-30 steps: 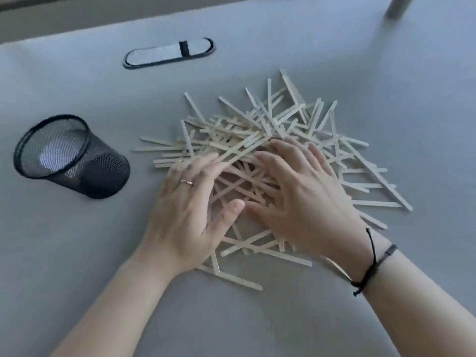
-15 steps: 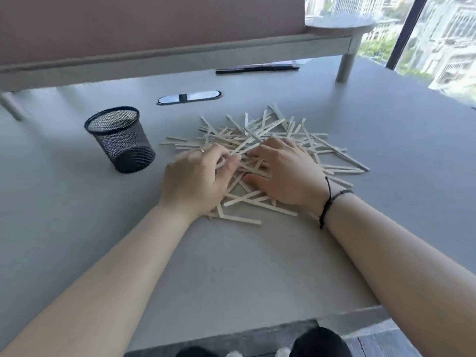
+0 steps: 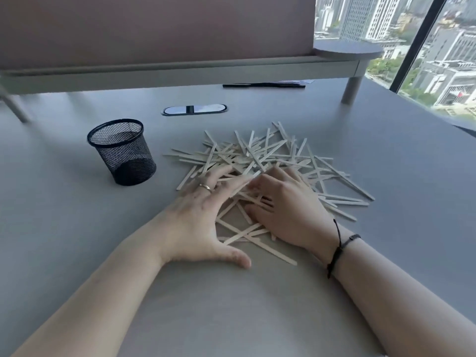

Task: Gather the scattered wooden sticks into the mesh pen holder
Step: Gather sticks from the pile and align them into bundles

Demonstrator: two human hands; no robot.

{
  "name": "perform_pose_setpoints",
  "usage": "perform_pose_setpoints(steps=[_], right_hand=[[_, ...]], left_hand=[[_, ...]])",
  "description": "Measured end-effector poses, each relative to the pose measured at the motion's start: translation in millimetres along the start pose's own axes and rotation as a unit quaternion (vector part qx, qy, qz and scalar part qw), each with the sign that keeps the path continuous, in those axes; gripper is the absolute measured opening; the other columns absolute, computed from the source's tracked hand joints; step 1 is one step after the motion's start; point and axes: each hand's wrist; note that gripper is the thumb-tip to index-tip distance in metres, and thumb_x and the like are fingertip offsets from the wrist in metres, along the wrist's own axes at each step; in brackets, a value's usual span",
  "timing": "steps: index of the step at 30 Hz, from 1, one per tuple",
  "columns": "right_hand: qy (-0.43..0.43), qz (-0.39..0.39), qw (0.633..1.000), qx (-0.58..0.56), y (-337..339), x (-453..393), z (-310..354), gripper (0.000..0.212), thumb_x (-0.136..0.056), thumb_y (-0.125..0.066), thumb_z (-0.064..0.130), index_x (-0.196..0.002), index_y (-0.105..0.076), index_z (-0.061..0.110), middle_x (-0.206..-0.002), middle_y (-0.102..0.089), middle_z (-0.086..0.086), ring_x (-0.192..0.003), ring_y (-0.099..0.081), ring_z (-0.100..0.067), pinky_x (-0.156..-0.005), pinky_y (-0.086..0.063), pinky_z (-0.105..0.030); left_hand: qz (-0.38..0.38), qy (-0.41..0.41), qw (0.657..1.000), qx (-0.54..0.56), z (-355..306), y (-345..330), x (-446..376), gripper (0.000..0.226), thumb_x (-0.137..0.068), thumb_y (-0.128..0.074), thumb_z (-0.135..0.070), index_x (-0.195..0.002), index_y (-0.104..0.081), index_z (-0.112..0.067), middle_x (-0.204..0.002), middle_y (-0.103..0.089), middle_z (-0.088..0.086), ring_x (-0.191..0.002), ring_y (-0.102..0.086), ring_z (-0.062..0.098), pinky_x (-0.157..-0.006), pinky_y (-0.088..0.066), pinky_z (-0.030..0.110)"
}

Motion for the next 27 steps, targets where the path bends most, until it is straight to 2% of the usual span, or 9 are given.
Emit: perform_pose_setpoints(steps=[2,5,7,10,13,17,21,24,27], right_hand=[[0.006,0.023,1.0,0.001,0.7,1.5,3.6,0.044,-0.081,-0.062,0.053,-0.12,-0.061,0.033,-0.116,-0.058,0.008,-0.12,-0.043,-0.019,-0.102,-0.038,-0.037],[0.018,0.036,0.999,-0.019,0.3,2.0,7.7,0.045,-0.083,-0.062,0.052,-0.123,-0.06,0.033,-0.115,-0.058,0.008,-0.122,-0.043,-0.018,-0.103,-0.039,-0.037],[0.02,0.035,0.999,-0.03,0.8,2.6,9.0,0.043,-0.084,-0.061,0.052,-0.122,-0.06,0.033,-0.114,-0.058,0.008,-0.12,-0.044,-0.017,-0.103,-0.039,-0.036],[0.018,0.03,0.997,-0.065,4.6,3.1,10.6,0.04,-0.083,-0.061,0.053,-0.118,-0.061,0.033,-0.112,-0.057,0.01,-0.113,-0.048,-0.016,-0.098,-0.039,-0.031],[0.014,0.023,0.994,-0.103,8.7,3.0,12.8,0.038,-0.082,-0.067,0.052,-0.115,-0.063,0.034,-0.111,-0.057,0.011,-0.108,-0.054,-0.015,-0.094,-0.042,-0.031],[0.002,0.014,0.991,-0.13,11.9,4.1,12.6,0.039,-0.081,-0.07,0.048,-0.116,-0.062,0.033,-0.109,-0.055,0.013,-0.103,-0.057,-0.011,-0.087,-0.045,-0.03],[0.016,-0.007,0.99,-0.14,8.2,3.2,12.2,0.044,-0.08,-0.072,0.052,-0.118,-0.063,0.033,-0.11,-0.054,0.015,-0.105,-0.056,-0.008,-0.088,-0.044,-0.027],[0.043,0.009,0.99,-0.136,14.1,-7.4,9.2,0.057,-0.072,-0.067,0.068,-0.122,-0.059,0.039,-0.118,-0.05,0.017,-0.113,-0.051,-0.006,-0.095,-0.042,-0.027],[0.073,0.065,0.99,-0.097,26.0,-31.5,-3.8,0.083,-0.061,-0.066,0.081,-0.134,-0.049,0.043,-0.132,-0.046,0.017,-0.127,-0.043,-0.007,-0.106,-0.036,-0.03]], left_hand=[[-0.014,0.036,0.999,0.004,2.6,-1.9,-1.4,0.119,-0.055,-0.063,-0.093,-0.149,0.003,-0.059,-0.162,0.004,-0.024,-0.153,-0.008,0.012,-0.124,-0.018,0.039],[-0.033,0.079,0.996,0.014,4.5,-5.3,-3.2,0.108,-0.065,-0.055,-0.091,-0.154,-0.012,-0.049,-0.162,-0.002,-0.023,-0.151,-0.011,0.007,-0.121,-0.019,0.035],[-0.056,0.071,0.996,0.02,5.3,-6.0,-3.9,0.103,-0.066,-0.053,-0.091,-0.153,-0.029,-0.042,-0.162,-0.019,-0.019,-0.149,-0.019,0.007,-0.12,-0.023,0.034],[-0.096,0.035,0.994,0.027,11.5,-7.3,-5.5,0.088,-0.068,-0.055,-0.088,-0.138,-0.056,-0.034,-0.14,-0.055,-0.014,-0.137,-0.041,0.01,-0.114,-0.038,0.041],[-0.117,0.023,0.992,0.031,17.1,-8.7,-6.9,0.066,-0.075,-0.059,-0.077,-0.12,-0.069,-0.03,-0.122,-0.067,-0.012,-0.121,-0.056,0.013,-0.099,-0.049,0.042],[-0.152,-0.01,0.988,0.0,19.5,-11.0,-9.5,0.05,-0.084,-0.056,-0.06,-0.11,-0.074,-0.021,-0.112,-0.073,-0.008,-0.109,-0.063,0.018,-0.09,-0.054,0.04],[-0.165,-0.027,0.986,-0.019,16.6,-11.4,-9.4,0.042,-0.088,-0.051,-0.049,-0.109,-0.073,-0.02,-0.108,-0.072,-0.007,-0.109,-0.061,0.018,-0.085,-0.056,0.037],[-0.176,-0.057,0.982,-0.031,18.5,-13.1,-13.3,0.032,-0.089,-0.051,-0.038,-0.109,-0.072,-0.023,-0.104,-0.07,-0.005,-0.107,-0.06,0.02,-0.081,-0.055,0.036],[-0.183,-0.079,0.979,-0.041,25.0,-14.1,-24.2,0.027,-0.091,-0.053,-0.034,-0.11,-0.069,-0.023,-0.102,-0.068,-0.002,-0.107,-0.06,0.023,-0.079,-0.057,0.039]])
Point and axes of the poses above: each hand's wrist, its own x-axis away from the middle knuckle, its own y-axis out of the back of the hand, z = x × y
